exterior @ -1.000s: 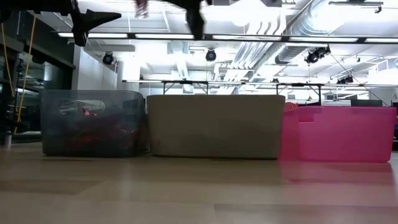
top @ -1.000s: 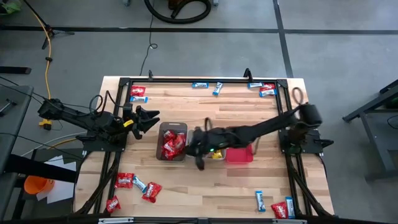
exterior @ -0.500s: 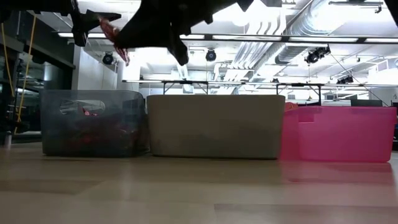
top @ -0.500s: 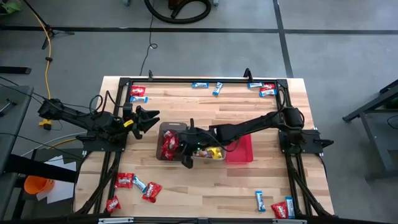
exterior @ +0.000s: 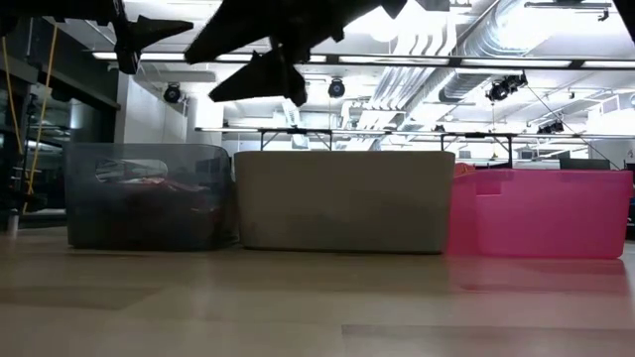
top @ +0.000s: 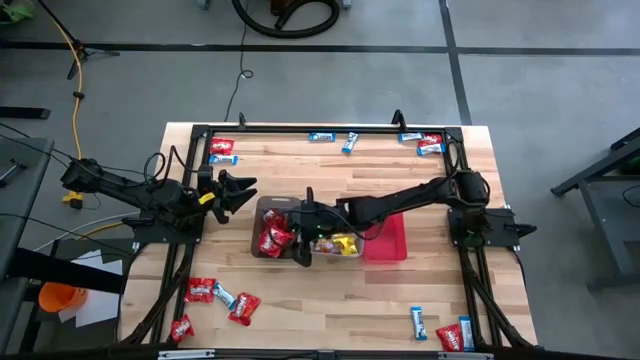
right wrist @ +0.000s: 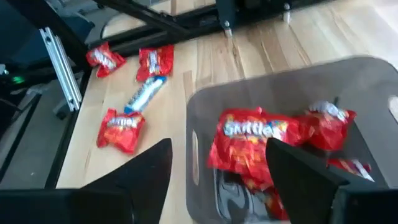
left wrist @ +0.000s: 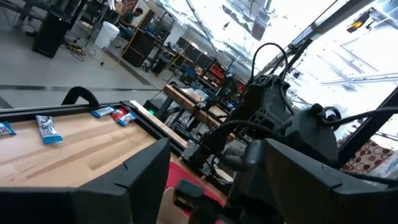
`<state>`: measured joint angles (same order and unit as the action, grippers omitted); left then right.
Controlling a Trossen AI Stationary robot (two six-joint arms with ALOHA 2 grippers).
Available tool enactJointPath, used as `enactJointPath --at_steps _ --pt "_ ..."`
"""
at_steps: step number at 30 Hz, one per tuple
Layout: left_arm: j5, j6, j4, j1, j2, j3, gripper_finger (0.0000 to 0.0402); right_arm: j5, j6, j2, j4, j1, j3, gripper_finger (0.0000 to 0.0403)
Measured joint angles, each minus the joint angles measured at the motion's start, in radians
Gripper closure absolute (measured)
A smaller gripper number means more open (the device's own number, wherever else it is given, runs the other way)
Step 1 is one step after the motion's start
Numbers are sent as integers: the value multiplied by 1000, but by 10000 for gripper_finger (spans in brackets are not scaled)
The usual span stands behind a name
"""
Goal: Sort candy
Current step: Put the red candy into the black bin
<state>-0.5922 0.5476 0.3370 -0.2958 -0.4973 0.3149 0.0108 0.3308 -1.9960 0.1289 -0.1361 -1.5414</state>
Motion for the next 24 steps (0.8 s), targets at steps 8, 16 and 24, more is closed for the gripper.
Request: enactJointPath --at_steps 8,16,24 --pt "0 -2 -5 0 0 0 158 -3 -89 143 249 31 -10 141" --pt "0 -2 -4 1 0 0 158 -93 -71 371 418 20 189 141" --pt "0 -28 -9 1 0 0 158 -203 268 749 291 -53 617 141"
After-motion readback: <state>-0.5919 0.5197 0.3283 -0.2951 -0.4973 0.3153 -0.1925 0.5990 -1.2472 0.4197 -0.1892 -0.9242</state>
